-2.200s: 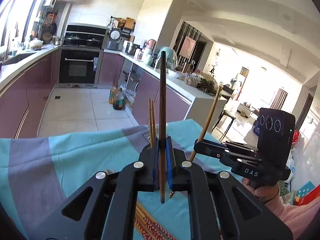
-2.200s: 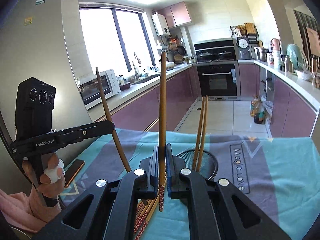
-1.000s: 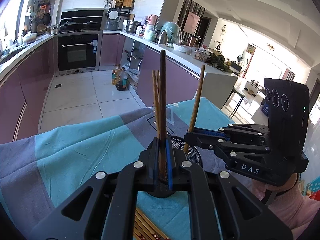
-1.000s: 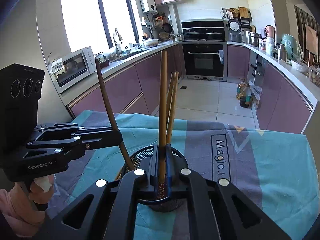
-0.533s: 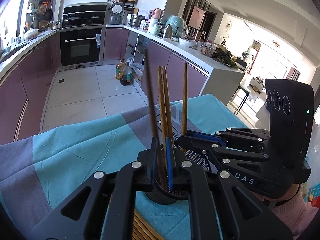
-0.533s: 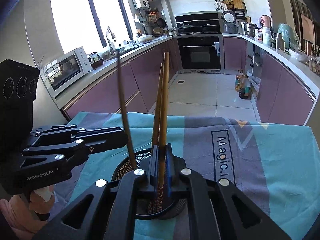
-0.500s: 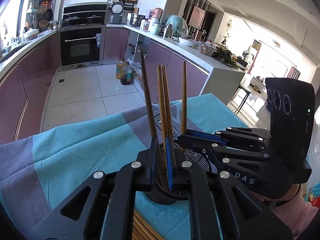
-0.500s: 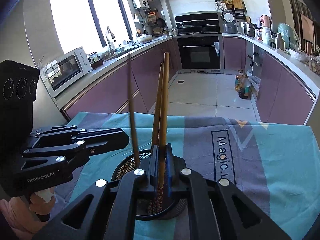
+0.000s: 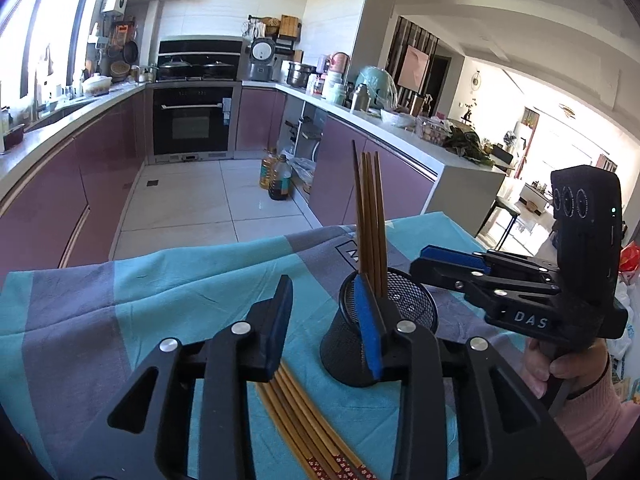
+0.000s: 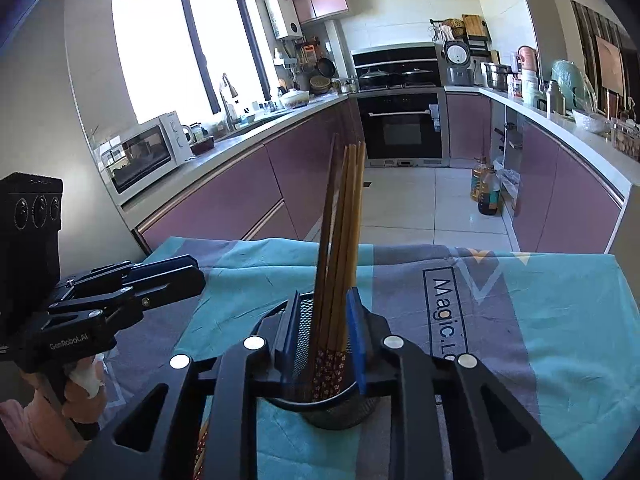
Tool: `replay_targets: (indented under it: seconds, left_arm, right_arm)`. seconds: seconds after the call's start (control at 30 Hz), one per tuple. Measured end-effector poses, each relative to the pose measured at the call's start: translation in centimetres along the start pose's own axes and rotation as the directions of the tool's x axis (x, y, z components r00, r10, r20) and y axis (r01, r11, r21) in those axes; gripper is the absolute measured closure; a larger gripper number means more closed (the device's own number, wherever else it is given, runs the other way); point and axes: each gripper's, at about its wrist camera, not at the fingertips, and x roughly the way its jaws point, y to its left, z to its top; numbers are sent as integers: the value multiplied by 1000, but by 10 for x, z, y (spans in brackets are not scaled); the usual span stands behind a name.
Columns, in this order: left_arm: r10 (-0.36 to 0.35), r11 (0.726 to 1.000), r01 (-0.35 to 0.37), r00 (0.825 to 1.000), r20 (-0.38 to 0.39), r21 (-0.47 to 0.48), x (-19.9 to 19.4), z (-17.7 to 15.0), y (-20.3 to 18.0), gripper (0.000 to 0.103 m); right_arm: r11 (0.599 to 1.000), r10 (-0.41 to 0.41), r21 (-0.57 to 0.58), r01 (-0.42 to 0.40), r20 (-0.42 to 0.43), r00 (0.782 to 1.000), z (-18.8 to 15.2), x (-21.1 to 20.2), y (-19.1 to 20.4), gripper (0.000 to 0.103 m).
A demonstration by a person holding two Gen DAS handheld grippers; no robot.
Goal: Organize utensils
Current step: 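Open both grippers over the holder and withdraw toward the chopstick pile, then close the left gripper on a chopstick while the right gripper grasps another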
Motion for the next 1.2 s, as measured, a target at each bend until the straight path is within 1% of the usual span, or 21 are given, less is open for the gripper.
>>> replay_targets:
  seconds: [0.07, 0.13, 0.2, 0.23, 0.33, 0.4, 0.5, 0.6, 0.77, 0.93, 1.07, 1.2]
  left_arm:
    - [19, 1000, -19, 1000, 19, -2, -13, -7, 6, 65]
    - [46, 999, -46, 999, 27, 2, -23, -13, 11, 63]
    - [70, 998, -70, 997, 21, -3, -30, -22, 17, 60]
    - [68, 998, -68, 998, 10, -6, -33, -25, 21, 60]
    - [79, 997, -79, 996, -37, -14, -32, -49, 28, 59]
    - [84, 996, -86, 993, -86, -15, -25, -65, 31, 59]
    - [82, 996, -86, 983, -164, -20, -11, -91, 32, 59]
    - [83, 996, -90, 971, -225, -22, 2, -111, 32, 59]
    - [90, 995, -101, 955, -282, -27, 18, -135, 33, 59]
    - [99, 994, -108, 950, -297, -14, 25, -145, 32, 59]
    - [122, 992, -127, 942, -311, 5, 28, -142, 25, 59]
    - [127, 991, -132, 940, -316, 7, 32, -140, 25, 60]
  right_arm:
    - [999, 31, -23, -31, 20, 999, -4, -12, 8, 75]
    - [997, 65, -51, -63, 31, 997, -9, -21, 17, 71]
    - [994, 89, -71, -88, 23, 996, -16, -26, 25, 68]
    - [992, 106, -76, -105, 10, 994, -22, -25, 28, 67]
    - [989, 117, -83, -122, -54, 992, -40, -12, 37, 65]
    - [990, 123, -59, -130, -111, 986, -54, 4, 37, 65]
    - [993, 110, -24, -117, -184, 977, -72, 25, 37, 65]
    - [993, 115, 10, -116, -228, 967, -84, 40, 35, 65]
    - [996, 93, 10, -94, -252, 963, -93, 49, 38, 65]
    - [997, 79, 3, -81, -256, 963, -98, 51, 43, 65]
    - [997, 71, -7, -76, -262, 962, -101, 56, 49, 65]
    - [997, 65, -23, -73, -268, 961, -101, 59, 52, 65]
